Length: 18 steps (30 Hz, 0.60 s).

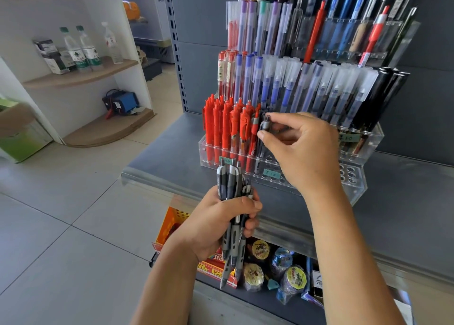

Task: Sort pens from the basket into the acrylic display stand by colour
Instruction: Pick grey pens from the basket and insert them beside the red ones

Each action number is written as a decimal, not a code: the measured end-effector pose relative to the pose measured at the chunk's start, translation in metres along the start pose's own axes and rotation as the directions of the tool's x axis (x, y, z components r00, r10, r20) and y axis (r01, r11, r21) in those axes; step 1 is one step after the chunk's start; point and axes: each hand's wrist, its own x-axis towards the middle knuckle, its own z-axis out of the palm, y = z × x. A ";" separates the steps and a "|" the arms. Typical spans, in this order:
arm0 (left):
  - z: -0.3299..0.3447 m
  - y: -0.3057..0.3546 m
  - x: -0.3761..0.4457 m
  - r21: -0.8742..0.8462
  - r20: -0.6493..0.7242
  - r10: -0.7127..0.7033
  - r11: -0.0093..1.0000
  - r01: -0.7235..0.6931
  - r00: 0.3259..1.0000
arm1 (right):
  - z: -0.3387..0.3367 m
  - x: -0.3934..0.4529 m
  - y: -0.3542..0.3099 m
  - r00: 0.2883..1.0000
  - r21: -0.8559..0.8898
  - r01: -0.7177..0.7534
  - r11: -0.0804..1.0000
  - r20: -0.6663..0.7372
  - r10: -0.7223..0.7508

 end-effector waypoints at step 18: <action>0.009 0.002 0.001 -0.169 0.008 -0.001 0.986 0.002 1.000 | -0.038 -0.018 -0.022 0.730 -0.071 -0.285 0.956 0.631 0.264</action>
